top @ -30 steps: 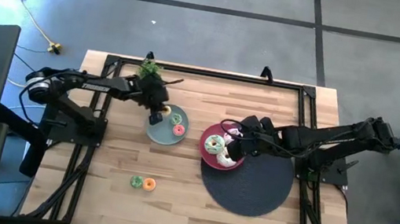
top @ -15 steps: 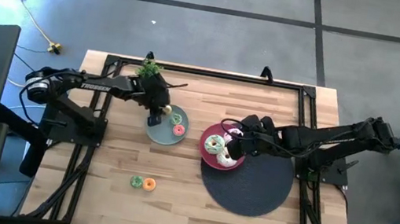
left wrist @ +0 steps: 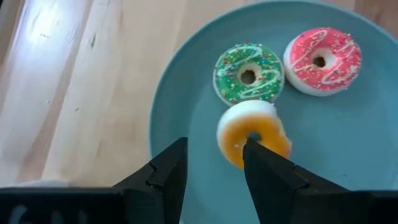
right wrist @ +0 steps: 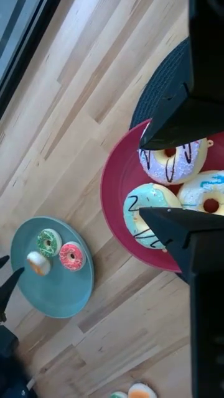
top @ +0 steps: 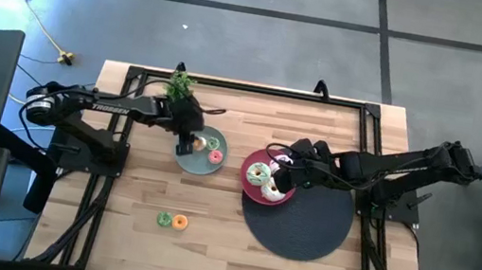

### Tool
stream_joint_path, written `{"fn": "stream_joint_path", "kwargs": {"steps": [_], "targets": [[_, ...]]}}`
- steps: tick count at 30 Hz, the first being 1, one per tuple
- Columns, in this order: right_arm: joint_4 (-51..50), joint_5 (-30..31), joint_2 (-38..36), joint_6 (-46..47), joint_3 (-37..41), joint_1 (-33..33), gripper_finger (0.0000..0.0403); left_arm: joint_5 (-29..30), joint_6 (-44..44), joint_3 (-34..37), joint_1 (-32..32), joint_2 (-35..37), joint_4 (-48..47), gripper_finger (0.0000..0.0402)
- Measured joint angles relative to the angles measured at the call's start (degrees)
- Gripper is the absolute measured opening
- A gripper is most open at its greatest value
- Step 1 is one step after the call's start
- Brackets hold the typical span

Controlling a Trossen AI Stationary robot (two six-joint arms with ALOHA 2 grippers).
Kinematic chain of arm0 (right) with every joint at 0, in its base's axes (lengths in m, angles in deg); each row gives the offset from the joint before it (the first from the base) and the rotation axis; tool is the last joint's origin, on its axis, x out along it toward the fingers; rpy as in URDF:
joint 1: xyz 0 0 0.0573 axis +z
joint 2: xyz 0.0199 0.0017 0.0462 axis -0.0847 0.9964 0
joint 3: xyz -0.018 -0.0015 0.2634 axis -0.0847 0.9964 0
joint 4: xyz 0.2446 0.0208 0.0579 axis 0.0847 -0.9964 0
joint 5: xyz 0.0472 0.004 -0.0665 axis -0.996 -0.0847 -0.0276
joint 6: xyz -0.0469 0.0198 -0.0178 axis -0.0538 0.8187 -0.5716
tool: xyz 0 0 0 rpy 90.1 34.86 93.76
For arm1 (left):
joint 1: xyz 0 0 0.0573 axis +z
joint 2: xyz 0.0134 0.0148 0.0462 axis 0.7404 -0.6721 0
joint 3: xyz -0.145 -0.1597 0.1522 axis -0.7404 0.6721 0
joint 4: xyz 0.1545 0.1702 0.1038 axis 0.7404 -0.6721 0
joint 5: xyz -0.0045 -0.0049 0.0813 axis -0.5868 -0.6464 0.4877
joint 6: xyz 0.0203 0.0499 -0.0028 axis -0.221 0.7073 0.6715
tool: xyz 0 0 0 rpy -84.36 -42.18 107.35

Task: Pick & Place donuts
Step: Put the small yellow donut on the blue plate

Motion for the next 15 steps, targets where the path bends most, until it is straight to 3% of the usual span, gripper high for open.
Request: {"fn": "stream_joint_path", "kwargs": {"steps": [10, 15], "targets": [[0.02, -0.05, 0.0, 0.04, 0.0, 0.0, 0.0151, 0.91, 3.52, 0.0, -0.61, -0.22, 0.69, 0.0147], [0.02, -0.09, 0.0, 0.01, 0.0, 0.01, 0.0151, -1.22, 14.11, 0.0, -0.11, -0.64, 5.55, 0.0147]]}}
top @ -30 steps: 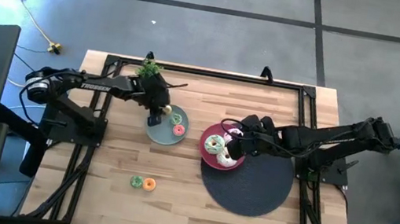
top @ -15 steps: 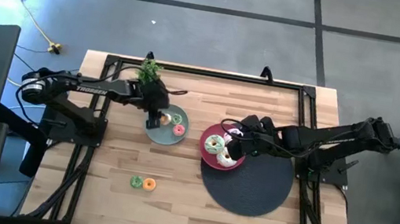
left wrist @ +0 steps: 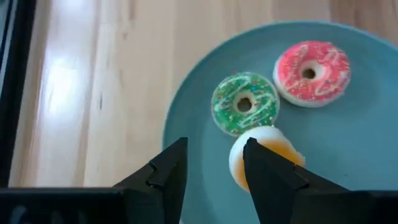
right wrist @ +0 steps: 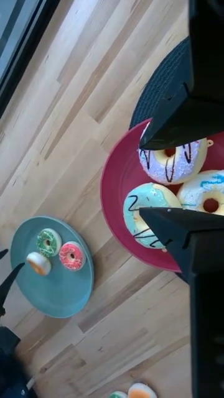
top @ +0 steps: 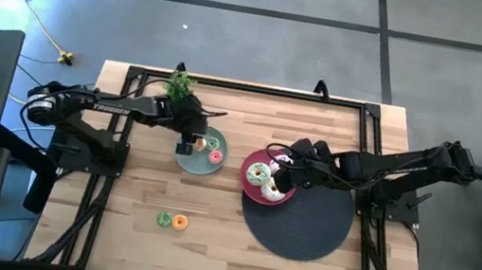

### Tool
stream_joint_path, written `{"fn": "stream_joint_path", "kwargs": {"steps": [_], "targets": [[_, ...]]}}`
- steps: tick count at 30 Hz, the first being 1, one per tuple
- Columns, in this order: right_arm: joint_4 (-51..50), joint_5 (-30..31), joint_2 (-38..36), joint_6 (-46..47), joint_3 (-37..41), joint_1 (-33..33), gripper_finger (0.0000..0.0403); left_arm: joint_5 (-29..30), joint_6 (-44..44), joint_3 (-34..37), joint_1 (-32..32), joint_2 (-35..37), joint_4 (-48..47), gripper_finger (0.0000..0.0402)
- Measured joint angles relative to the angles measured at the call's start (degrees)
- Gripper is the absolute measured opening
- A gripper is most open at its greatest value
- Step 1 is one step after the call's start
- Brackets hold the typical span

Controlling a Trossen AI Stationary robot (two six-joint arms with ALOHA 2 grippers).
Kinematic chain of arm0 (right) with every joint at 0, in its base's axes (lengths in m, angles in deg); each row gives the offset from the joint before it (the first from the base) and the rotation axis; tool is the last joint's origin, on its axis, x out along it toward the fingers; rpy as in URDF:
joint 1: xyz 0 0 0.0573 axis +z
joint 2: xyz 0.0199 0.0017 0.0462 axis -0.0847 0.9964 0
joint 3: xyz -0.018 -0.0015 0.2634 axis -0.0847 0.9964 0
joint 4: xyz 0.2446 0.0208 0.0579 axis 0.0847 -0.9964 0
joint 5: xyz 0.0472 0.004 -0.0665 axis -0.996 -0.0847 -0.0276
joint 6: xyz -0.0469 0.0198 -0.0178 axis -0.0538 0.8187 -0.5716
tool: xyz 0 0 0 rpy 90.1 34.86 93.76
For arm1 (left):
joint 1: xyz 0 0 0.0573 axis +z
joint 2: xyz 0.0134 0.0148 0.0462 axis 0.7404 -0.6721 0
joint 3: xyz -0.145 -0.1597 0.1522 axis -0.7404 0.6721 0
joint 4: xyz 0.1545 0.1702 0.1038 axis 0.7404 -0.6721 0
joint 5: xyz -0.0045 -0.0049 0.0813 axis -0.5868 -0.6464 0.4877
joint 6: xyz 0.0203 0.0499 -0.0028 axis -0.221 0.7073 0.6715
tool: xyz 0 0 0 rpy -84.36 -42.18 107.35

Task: Pick & Place donuts
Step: Put the small yellow donut on the blue plate

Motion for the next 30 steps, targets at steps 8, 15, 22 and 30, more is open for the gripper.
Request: {"fn": "stream_joint_path", "kwargs": {"steps": [8, 15, 22, 30], "targets": [[-0.04, -2.31, 0.0, -0.12, 0.0, -0.9, 0.0151, -7.08, 9.96, 0.02, 1.96, -2.56, -1.63, 0.0115], [-0.02, -1.8, 0.0, -0.15, 0.0, -1.16, 0.0151, -8.39, 14.06, 0.02, 2.22, -2.57, -1.97, 0.0092], [-0.01, -2.19, 0.0, -0.58, 0.0, -2.35, 0.0151, -10.39, 16.14, 0.0, 2.2, -5.78, -1.11, 0.009], [0.0, -2.56, 0.0, -0.54, 0.0, -2.63, 0.0151, -13.18, 15.04, 0.0, 2.18, -7.34, -1.74, 0.0077]]}}
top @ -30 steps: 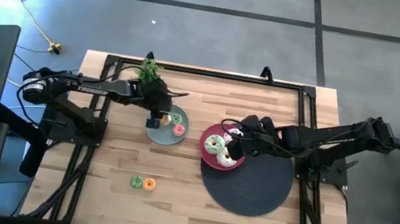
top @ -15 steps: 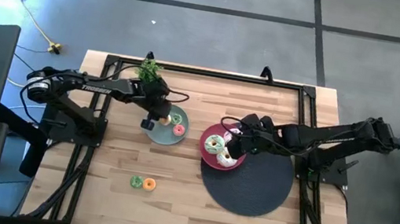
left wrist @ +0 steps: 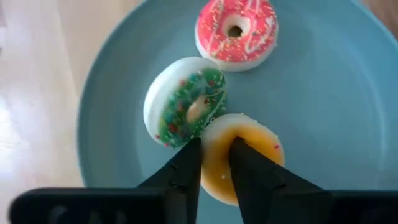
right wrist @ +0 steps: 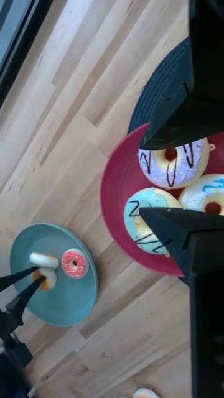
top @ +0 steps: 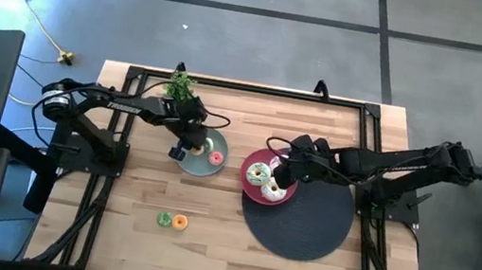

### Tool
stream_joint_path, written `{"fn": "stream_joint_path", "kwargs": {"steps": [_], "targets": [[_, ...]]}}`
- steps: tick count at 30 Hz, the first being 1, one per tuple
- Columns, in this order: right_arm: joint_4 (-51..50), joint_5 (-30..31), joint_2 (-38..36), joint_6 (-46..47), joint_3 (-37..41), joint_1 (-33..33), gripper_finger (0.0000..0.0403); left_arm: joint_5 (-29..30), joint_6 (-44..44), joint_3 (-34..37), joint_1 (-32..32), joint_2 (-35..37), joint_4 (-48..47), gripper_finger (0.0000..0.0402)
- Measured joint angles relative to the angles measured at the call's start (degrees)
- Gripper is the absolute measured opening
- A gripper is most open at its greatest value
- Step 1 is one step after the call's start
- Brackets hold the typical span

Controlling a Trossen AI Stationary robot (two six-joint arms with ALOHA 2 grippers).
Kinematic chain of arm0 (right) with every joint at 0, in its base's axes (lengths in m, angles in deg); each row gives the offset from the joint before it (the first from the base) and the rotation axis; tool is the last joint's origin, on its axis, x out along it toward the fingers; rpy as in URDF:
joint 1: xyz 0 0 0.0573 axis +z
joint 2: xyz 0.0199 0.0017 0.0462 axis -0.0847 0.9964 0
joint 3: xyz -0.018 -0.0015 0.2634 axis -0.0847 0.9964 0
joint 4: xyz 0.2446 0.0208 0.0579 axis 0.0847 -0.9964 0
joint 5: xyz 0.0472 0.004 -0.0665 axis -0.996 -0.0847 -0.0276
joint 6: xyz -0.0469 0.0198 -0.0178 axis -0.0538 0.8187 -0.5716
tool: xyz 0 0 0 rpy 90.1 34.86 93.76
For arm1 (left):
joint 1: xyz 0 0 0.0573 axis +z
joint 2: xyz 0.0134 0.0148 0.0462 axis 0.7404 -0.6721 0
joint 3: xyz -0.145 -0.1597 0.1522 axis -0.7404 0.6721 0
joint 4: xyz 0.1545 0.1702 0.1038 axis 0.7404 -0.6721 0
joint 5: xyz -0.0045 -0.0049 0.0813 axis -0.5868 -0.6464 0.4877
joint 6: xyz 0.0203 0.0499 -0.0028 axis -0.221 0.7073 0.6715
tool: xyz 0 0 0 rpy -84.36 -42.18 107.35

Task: Pick & Place donuts
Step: Put the small yellow donut on the blue plate

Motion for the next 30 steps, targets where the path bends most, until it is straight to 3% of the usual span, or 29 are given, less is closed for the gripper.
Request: {"fn": "stream_joint_path", "kwargs": {"steps": [6, 13, 18, 24, 28, 30], "targets": [[0.0, 0.27, 0.0, -0.02, 0.0, -0.25, 0.0151, 0.21, -0.01, 0.0, -0.02, 0.01, -1.87, 0.0008], [0.0, 0.24, 0.0, -0.03, 0.0, -0.48, 0.0151, 4.07, 1.96, -5.38, -0.02, 3.57, -8.64, 0.0002], [1.51, -0.72, 0.0, -0.48, 0.0, -0.5, 0.0151, 1.43, 2.42, -11.38, -0.66, 7.76, -12.5, 0.0001], [14.17, -16.71, 1.03, -5.05, 0.0, -2.81, 0.0151, -8.36, -4.83, -12.74, -6.09, 15.24, -5.51, 0.0], [22.05, -22.75, 1.48, -7.32, 0.0, -5.07, 0.0151, -7.8, -12.8, -8.51, -9.03, 18.62, -5.89, 0.0], [25.91, -26.85, 2.4, -8.19, 0.0, -6.07, 0.0151, -10.13, -20.1, -3.77, -9.77, 19.36, 4.74, 0.0]]}}
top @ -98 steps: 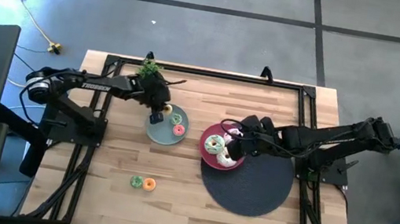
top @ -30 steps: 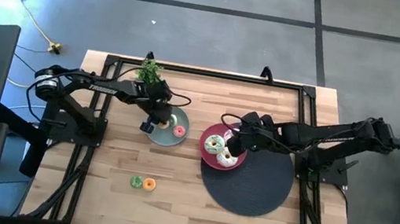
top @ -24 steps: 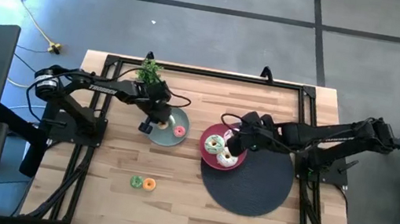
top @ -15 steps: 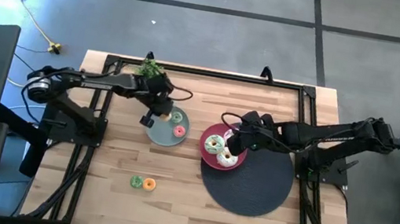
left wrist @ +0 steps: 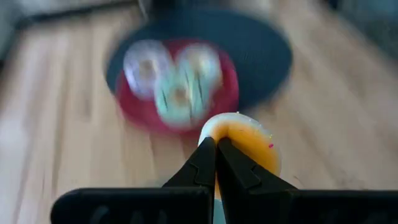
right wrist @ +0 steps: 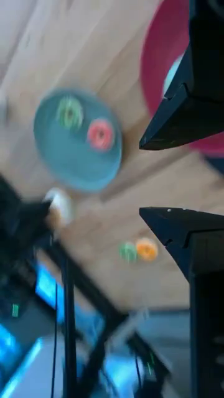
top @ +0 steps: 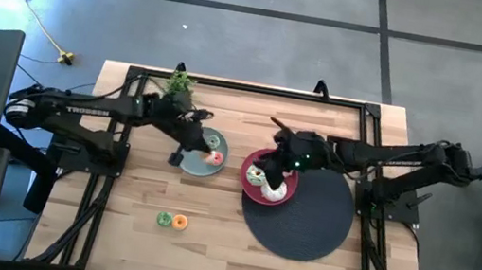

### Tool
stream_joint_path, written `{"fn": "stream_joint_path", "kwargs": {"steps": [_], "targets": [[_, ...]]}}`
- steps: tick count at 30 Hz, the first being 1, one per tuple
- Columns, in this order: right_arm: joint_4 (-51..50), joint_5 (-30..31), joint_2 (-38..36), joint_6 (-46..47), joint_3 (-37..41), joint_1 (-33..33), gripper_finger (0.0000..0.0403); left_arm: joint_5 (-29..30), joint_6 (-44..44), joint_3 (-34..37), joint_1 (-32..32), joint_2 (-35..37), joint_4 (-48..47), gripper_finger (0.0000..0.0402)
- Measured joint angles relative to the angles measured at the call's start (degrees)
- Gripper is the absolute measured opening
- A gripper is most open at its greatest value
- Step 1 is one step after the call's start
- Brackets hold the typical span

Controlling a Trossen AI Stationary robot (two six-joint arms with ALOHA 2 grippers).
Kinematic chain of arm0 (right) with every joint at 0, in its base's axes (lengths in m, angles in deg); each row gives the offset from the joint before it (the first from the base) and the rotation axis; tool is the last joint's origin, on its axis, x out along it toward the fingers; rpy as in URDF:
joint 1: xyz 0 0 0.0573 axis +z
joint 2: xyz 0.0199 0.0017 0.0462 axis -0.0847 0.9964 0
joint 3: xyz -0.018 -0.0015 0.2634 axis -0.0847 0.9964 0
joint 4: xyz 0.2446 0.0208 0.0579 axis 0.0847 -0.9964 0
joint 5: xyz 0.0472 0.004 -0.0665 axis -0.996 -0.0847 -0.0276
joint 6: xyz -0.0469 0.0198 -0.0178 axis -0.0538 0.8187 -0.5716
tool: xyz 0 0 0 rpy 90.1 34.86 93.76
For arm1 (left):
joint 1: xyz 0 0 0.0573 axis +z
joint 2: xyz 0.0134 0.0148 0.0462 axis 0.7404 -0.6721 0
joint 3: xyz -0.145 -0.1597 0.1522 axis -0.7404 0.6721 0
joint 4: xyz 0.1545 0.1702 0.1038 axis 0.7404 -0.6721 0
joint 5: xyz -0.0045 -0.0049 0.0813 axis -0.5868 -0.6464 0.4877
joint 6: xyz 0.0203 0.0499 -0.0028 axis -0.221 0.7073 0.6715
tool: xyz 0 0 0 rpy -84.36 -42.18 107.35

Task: Pick & Place donuts
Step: Put the small yellow donut on the blue plate

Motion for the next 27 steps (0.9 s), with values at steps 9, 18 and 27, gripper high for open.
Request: {"fn": "stream_joint_path", "kwargs": {"steps": [9, 18, 27], "targets": [[16.54, -10.92, 7.7, -4.84, 0.14, -0.42, 0.016, -0.6, -24.19, 19.0, -2.62, 0.05, 59.56, 0.0], [27.07, -9.3, 7.18, 0.42, 0.03, -2.86, 0.0193, 13.03, -11.38, 23.53, -11.06, -0.55, 89.11, 0.0], [63.83, -10.66, 12.04, 15.08, -0.05, -6.3, 0.0237, 15.5, 5.44, 15.0, -12.72, -0.59, 100.49, 0.0]]}}
